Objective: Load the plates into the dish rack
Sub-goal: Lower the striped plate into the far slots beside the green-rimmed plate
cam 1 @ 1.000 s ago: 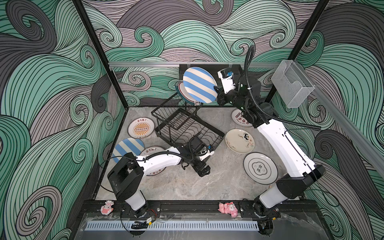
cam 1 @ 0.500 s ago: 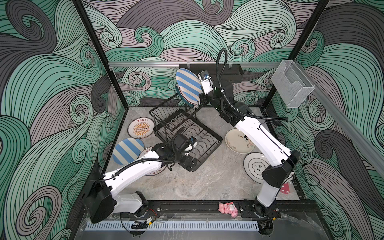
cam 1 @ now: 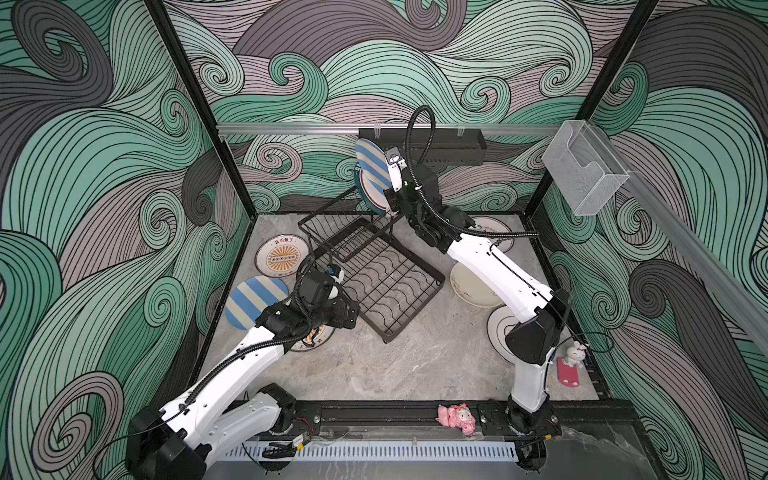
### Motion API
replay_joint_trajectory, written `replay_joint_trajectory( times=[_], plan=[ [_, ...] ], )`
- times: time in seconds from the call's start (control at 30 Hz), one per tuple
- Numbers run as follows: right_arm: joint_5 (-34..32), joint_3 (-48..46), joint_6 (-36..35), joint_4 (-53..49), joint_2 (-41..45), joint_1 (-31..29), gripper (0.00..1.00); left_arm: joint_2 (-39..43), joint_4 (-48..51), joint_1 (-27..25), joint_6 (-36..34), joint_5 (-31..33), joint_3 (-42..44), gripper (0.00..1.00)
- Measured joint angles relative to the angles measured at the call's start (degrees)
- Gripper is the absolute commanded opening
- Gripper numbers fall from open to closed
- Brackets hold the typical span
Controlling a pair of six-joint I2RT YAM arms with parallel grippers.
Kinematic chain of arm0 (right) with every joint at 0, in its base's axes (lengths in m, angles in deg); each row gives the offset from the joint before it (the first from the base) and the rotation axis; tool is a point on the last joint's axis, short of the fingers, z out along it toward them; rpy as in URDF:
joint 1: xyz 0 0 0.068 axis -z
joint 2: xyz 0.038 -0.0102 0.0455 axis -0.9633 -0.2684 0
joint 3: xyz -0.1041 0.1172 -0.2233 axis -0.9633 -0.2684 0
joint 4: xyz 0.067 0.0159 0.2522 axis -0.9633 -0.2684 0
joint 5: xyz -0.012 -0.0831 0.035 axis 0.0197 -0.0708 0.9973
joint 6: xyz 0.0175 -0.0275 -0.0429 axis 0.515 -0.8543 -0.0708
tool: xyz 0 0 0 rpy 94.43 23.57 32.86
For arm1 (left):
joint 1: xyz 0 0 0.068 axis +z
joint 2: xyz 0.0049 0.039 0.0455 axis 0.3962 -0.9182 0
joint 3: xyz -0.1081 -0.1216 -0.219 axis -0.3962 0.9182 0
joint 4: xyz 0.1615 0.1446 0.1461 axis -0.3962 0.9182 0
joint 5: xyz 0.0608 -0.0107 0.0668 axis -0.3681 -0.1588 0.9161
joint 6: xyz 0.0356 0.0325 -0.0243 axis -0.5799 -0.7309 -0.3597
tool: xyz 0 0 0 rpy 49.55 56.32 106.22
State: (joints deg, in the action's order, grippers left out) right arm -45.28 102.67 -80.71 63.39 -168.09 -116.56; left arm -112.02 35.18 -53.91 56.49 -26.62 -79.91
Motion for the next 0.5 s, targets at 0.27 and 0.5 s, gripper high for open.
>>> replay_joint_trajectory(
  times=[0.27,0.5],
  plan=[
    [0.5,0.0,0.3,-0.3,-0.3,0.5,0.00,0.7,-2.4,1.1,4.0,-0.1,3.5,0.98],
    [2.9,-0.4,2.3,-0.5,-0.3,1.5,0.00,1.3,-2.4,1.9,5.5,0.9,3.8,0.99]
  ],
)
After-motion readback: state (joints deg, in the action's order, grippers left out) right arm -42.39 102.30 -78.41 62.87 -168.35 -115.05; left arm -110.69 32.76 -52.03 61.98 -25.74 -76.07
